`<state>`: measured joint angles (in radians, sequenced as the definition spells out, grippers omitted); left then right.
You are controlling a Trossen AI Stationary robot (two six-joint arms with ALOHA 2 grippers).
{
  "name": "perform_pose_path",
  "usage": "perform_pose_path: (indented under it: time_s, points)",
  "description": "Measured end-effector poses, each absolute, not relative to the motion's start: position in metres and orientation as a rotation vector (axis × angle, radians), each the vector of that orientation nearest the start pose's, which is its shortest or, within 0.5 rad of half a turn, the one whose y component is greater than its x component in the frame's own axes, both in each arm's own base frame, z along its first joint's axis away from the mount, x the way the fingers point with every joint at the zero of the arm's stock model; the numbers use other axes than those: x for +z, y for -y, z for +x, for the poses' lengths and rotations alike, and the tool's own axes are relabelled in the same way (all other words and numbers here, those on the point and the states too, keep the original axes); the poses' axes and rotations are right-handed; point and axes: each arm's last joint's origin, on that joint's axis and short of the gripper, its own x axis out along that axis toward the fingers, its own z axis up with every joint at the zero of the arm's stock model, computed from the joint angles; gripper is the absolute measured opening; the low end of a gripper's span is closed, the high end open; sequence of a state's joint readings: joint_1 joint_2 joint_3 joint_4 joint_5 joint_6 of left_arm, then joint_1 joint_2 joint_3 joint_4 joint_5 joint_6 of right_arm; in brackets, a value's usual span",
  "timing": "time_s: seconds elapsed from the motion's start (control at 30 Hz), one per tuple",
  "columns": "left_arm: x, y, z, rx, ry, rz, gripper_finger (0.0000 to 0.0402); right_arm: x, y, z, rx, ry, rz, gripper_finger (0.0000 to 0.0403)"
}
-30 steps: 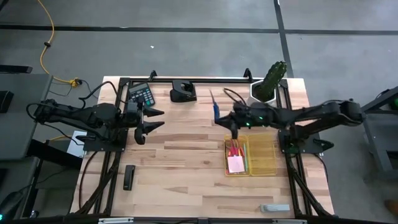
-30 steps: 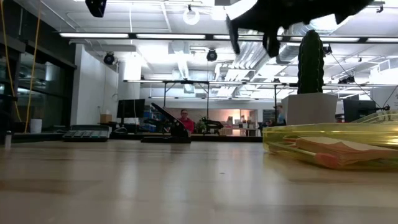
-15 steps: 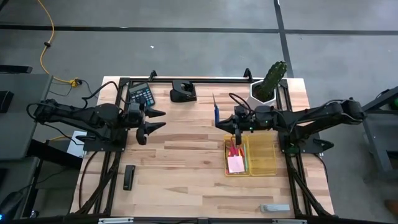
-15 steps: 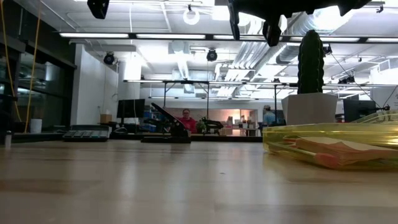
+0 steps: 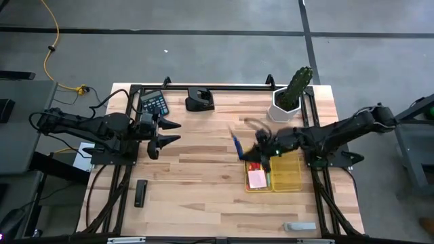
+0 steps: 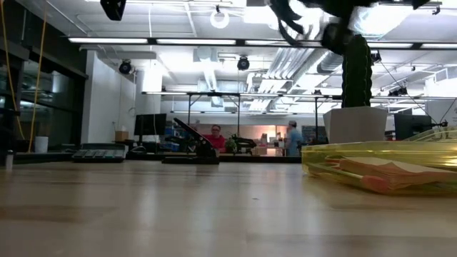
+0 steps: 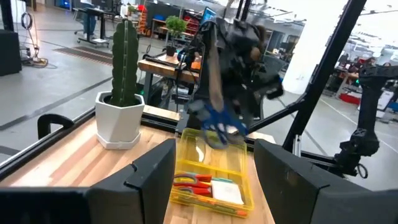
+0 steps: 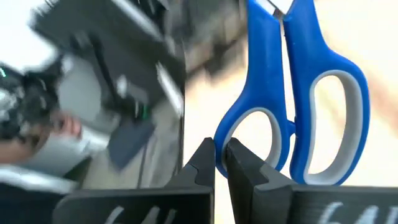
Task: Pack school essentials
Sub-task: Put the blue scissors into the yellow box
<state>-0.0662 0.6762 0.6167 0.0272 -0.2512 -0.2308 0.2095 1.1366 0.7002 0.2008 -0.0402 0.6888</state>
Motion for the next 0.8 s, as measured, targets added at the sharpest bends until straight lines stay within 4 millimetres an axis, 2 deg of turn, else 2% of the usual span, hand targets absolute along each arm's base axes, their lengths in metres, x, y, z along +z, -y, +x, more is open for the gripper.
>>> perform_pose_path:
  time_s: [0.13,0.27,0.37,0.47,0.7,0.8]
  points:
    - [0.311,0.003,0.158,0.198,-0.012,-0.208,0.0205,0.248,-0.084,0.227,0.138,-0.635,0.841,0.0000]
    - [0.311,0.001,0.158,0.251,-0.006,-0.207,0.0205,0.225,-0.105,0.199,-0.153,-0.893,1.028,0.0000]
    - [0.311,0.000,0.157,0.285,-0.002,-0.206,0.0205,0.217,-0.113,0.188,-0.378,-0.891,1.192,0.0000]
    - [0.311,0.000,0.157,0.306,0.000,-0.205,0.0205,0.212,-0.119,0.188,-0.512,-0.817,1.325,0.0000]
    - [0.311,0.000,0.157,0.310,0.000,-0.205,0.0205,0.194,-0.132,0.203,-0.594,-0.839,1.524,0.0000]
    - [0.311,0.000,0.157,0.310,0.000,-0.203,0.0205,0.187,-0.133,0.208,-0.624,-0.840,1.541,0.0000]
